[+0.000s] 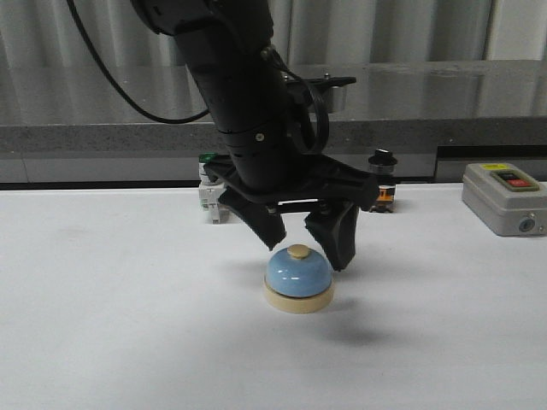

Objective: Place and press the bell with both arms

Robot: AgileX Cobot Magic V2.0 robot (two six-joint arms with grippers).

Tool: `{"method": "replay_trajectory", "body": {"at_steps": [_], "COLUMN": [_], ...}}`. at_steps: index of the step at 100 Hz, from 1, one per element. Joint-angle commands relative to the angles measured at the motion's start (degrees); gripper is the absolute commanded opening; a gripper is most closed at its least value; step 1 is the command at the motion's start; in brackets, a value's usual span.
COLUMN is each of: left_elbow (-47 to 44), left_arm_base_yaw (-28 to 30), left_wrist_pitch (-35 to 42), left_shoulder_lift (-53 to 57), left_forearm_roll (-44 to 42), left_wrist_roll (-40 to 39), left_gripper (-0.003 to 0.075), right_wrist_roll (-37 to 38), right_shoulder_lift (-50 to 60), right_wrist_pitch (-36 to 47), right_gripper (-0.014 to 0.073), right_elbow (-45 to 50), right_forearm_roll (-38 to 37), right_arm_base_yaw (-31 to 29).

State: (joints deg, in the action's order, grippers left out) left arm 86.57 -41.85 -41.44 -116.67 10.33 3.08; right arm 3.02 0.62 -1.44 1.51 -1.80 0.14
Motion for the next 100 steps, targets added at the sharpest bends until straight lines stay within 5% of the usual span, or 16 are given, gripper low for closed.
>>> {"method": "replay_trajectory", "body": {"at_steps": [1,24,55,100], "left_elbow": [1.7,1.7,1.7,-7.8], "left_arm_base_yaw": [-0.5,0.6,6.7,25.2], "left_wrist_pitch": [1.1,1.0,0.7,1.1], "left_shoulder_lift": [3.2,6.1,16.8,32.2], "left_forearm_roll": [1.0,1.0,0.8,0.4], "left_wrist_roll": [-0.7,-2.5,-3.8,-3.8], "left_gripper": [0.0555,0.0456,-0.0017,-0.002], "right_wrist_roll": [-0.4,-0.4,-0.4,-0.4], "right_shoulder_lift": [1.1,1.1,1.1,1.1], "right_wrist_pitch": [4.7,4.7,4.7,4.7], "right_gripper": [-0.006,-0.006,-0.006,-0.006], "right_elbow": [-0.8,-0.8,-0.8,-0.8], "right_forearm_roll": [0.0,0.0,0.0,0.0], "right_arm_base_yaw": [-0.4,-0.4,-0.4,-0.4]}}
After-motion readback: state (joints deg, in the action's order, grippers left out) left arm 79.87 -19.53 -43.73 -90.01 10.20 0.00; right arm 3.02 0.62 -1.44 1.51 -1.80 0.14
